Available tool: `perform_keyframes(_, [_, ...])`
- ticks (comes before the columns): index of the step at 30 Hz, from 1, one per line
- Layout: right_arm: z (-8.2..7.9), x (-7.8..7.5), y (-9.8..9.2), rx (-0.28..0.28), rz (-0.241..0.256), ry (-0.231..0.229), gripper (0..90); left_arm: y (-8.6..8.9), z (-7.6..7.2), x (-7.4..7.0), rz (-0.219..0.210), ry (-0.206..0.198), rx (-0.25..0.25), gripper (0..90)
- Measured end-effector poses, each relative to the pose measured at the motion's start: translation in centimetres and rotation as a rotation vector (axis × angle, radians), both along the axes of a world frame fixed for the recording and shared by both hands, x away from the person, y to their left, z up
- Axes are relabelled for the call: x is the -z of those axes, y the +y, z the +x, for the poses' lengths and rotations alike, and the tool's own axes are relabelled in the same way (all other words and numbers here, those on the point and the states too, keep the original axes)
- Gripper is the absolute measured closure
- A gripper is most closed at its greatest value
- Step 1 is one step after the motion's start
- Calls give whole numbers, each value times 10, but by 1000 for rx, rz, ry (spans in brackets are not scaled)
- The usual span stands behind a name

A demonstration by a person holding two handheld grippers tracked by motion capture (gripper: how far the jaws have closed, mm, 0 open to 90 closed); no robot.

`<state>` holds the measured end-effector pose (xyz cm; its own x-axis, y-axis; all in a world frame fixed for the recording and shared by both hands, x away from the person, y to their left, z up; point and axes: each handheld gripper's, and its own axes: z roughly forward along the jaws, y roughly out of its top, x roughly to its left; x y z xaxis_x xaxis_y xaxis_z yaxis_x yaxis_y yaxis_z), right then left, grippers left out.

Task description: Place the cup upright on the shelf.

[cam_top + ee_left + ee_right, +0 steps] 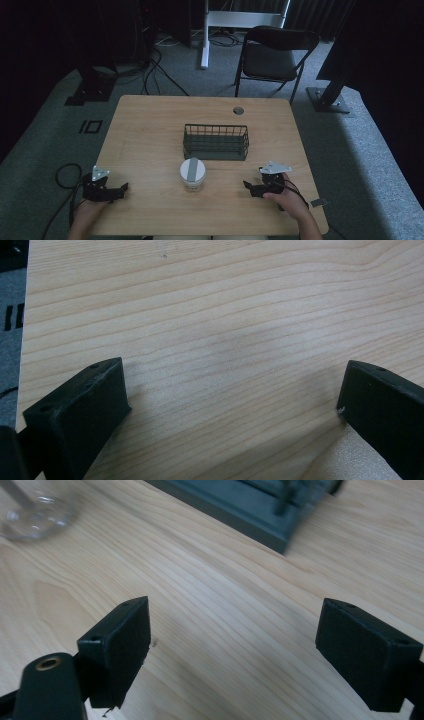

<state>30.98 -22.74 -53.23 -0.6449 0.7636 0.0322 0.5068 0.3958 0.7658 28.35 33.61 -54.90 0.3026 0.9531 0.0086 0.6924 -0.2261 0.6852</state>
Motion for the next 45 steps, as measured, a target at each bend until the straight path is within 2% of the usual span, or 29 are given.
perform_keyframes(4, [2,-3,17,-45,33,-20,143,0,0,0,0,0,2,1])
perform_keyframes(11, [3,-8,37,-111,53,-34,143,0,0,0,0,0,2,0])
perform_keyframes(16, [3,-9,50,-149,66,-37,149,0,0,0,0,0,2,0])
perform_keyframes(19, [2,-8,52,-152,68,-39,149,0,0,0,0,0,2,0])
perform_keyframes(20, [2,-7,60,-172,72,-29,149,0,0,0,0,0,2,0])
perform_keyframes(23, [1,-6,66,-199,84,-31,149,0,0,0,0,0,2,1])
perform_keyframes(25, [0,-7,74,-230,99,-46,149,0,0,0,0,0,2,1])
perform_keyframes(30, [-1,-6,88,-287,119,-50,149,0,0,0,0,0,2,1])
perform_keyframes(45, [0,-4,123,-380,148,-54,148,0,0,0,0,0,4,0])
